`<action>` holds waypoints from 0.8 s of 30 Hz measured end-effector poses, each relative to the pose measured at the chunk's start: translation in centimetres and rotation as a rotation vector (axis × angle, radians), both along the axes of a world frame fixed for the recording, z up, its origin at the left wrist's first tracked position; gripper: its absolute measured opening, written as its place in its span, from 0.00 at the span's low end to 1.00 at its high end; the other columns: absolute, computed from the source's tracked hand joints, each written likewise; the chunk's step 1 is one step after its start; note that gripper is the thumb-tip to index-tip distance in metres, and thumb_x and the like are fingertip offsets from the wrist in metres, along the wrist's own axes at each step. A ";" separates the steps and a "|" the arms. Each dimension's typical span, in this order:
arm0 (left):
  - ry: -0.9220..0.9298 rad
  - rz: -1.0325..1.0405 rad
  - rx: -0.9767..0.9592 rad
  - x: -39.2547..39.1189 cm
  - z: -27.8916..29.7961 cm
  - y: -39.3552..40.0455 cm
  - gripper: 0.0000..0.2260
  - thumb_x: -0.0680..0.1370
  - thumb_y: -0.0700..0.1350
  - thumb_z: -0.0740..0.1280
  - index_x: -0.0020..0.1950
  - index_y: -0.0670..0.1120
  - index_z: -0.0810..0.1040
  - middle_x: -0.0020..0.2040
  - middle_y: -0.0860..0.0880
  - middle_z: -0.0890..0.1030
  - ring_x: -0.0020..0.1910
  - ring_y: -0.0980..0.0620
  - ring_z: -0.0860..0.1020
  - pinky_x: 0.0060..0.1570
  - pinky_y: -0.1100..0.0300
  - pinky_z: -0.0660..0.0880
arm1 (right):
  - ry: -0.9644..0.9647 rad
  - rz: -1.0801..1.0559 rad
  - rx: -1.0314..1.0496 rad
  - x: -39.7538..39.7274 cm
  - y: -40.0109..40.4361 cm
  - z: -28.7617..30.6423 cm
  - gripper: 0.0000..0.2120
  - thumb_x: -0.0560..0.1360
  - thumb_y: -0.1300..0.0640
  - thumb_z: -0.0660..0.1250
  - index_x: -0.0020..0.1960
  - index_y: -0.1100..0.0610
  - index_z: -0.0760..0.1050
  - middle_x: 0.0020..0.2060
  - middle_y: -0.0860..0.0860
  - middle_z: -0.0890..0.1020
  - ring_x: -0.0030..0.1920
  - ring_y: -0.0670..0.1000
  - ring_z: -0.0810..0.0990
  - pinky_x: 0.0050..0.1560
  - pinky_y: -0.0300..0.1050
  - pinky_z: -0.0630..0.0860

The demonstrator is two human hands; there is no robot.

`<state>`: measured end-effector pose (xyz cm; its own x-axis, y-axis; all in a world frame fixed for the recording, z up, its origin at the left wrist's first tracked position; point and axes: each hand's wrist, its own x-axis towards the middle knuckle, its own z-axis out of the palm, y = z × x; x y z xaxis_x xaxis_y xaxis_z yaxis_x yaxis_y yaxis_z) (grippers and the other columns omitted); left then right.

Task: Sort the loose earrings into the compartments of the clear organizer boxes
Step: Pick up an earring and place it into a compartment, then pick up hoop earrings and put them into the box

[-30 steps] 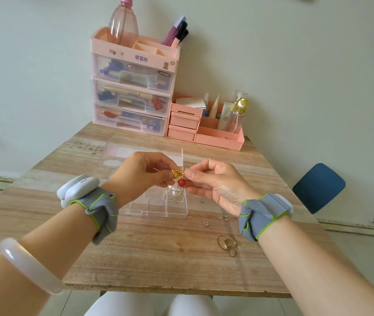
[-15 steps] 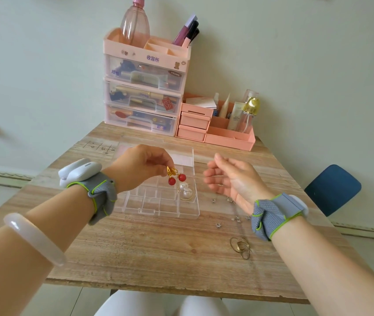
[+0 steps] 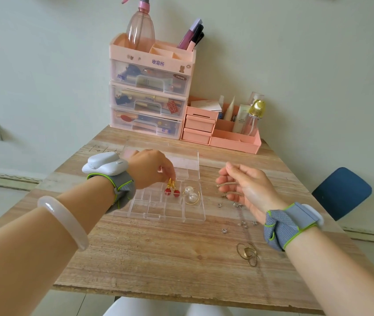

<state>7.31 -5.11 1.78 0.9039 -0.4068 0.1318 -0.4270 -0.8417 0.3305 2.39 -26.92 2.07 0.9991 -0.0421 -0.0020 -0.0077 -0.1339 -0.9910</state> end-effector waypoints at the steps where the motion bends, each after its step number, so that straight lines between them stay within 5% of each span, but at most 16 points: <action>1: -0.003 0.014 0.013 0.0 0.1 -0.2 0.06 0.75 0.46 0.67 0.47 0.57 0.82 0.44 0.57 0.76 0.49 0.54 0.72 0.55 0.58 0.65 | -0.001 -0.003 -0.005 0.0 -0.1 0.0 0.10 0.78 0.54 0.62 0.44 0.59 0.76 0.34 0.51 0.81 0.31 0.48 0.78 0.30 0.37 0.72; 8: -0.005 0.097 0.137 -0.4 0.6 -1.3 0.09 0.77 0.45 0.63 0.50 0.58 0.80 0.46 0.58 0.76 0.54 0.54 0.72 0.58 0.58 0.59 | -0.013 -0.033 -0.003 -0.3 -0.9 0.0 0.09 0.78 0.55 0.62 0.43 0.59 0.76 0.34 0.52 0.81 0.30 0.46 0.77 0.28 0.36 0.70; 13: -0.069 0.153 0.046 -0.6 0.5 -1.7 0.12 0.78 0.43 0.60 0.48 0.58 0.80 0.41 0.60 0.75 0.48 0.56 0.73 0.54 0.58 0.57 | -0.021 -0.082 0.027 -0.8 -1.8 0.6 0.09 0.78 0.56 0.61 0.42 0.58 0.75 0.33 0.51 0.80 0.28 0.45 0.76 0.26 0.35 0.70; 24: -0.045 0.096 -0.215 -3.6 0.8 -4.3 0.12 0.76 0.41 0.63 0.42 0.57 0.81 0.37 0.59 0.77 0.43 0.51 0.76 0.58 0.50 0.70 | -0.025 -0.163 0.008 -2.2 -4.1 1.3 0.10 0.78 0.56 0.61 0.40 0.57 0.74 0.32 0.51 0.79 0.24 0.42 0.74 0.24 0.33 0.67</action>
